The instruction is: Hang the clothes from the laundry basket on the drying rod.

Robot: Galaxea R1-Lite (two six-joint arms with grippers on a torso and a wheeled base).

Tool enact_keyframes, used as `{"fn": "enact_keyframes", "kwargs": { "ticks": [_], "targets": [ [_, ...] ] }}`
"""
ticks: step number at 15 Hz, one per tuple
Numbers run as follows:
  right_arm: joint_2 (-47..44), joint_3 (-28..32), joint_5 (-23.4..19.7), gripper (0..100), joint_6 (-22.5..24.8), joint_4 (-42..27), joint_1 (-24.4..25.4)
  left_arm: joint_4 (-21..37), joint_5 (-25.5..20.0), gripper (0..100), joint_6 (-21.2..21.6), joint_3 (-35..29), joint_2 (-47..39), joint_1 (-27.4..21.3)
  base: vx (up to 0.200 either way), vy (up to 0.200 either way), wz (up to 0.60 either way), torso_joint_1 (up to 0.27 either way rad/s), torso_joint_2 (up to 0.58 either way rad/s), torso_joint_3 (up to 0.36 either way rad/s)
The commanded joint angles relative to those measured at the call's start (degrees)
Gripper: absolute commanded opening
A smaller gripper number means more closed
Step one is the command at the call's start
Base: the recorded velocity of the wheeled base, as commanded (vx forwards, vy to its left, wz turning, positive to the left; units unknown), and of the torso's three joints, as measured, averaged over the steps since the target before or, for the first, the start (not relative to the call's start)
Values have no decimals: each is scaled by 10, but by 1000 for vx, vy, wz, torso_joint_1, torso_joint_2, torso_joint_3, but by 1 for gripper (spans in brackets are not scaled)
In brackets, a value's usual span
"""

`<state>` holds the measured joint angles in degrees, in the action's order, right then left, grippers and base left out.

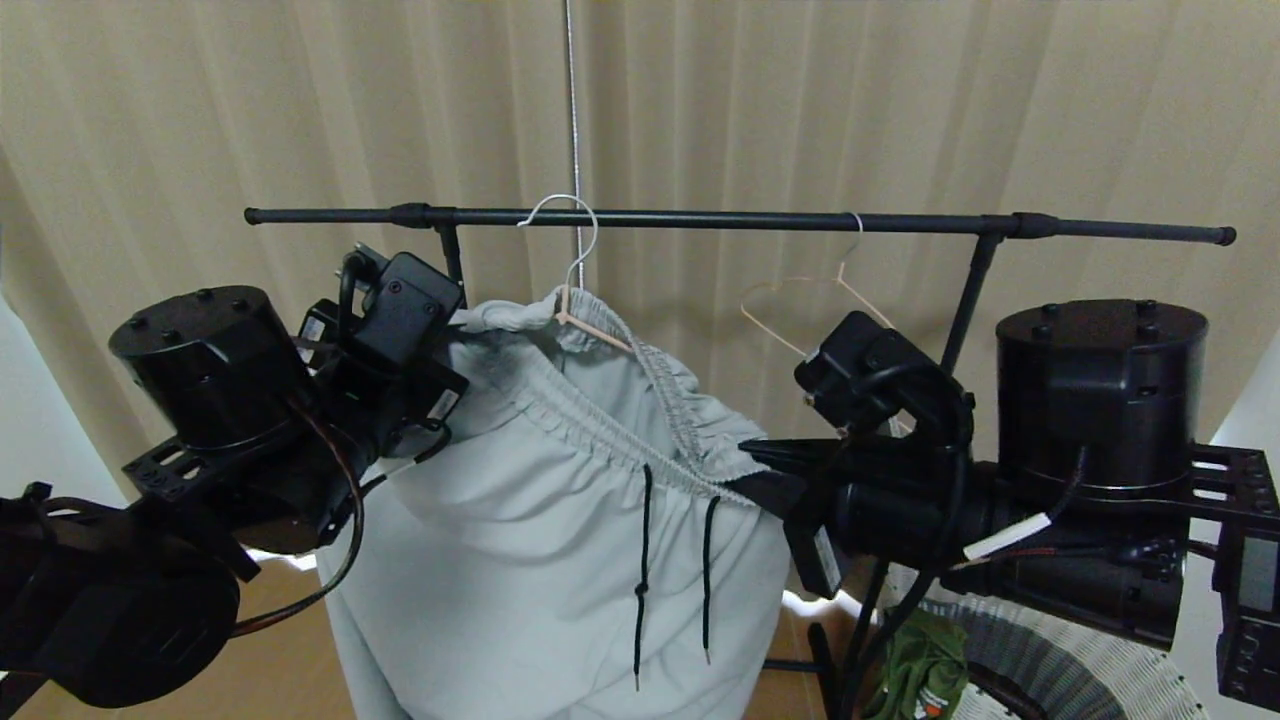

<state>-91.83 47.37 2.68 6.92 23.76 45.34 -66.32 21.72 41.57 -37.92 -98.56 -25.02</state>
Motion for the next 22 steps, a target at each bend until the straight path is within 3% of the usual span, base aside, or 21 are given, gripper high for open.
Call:
{"fn": "enact_keyframes", "kwargs": {
  "ticks": [1,7,9,12,15,19,22],
  "targets": [
    [-17,-1,4,100,0,3,5,0,0,0,-8,-2,-1,-1,0,0,0,0,0,0],
    [-14,-6,40,100,59,5,-20,0,-1,0,-55,-1,-9,-6,0,0,0,0,0,0],
    [-7,-2,41,100,108,10,-45,17,-1,0,-88,-10,-11,-28,0,0,0,0,0,0],
    [-4,-4,53,100,129,44,-52,57,-11,0,-124,-27,-18,-68,0,0,0,0,0,0],
    [6,-11,53,100,129,49,-60,59,-116,0,-127,-45,-40,-69,0,0,0,0,0,0],
    [10,-9,52,100,129,55,-68,75,-128,0,-130,-58,-44,-58,0,0,0,0,0,0],
    [-1,-5,52,100,132,75,-68,87,-193,0,-134,-65,-43,-57,0,0,0,0,0,0]
  ]
}}
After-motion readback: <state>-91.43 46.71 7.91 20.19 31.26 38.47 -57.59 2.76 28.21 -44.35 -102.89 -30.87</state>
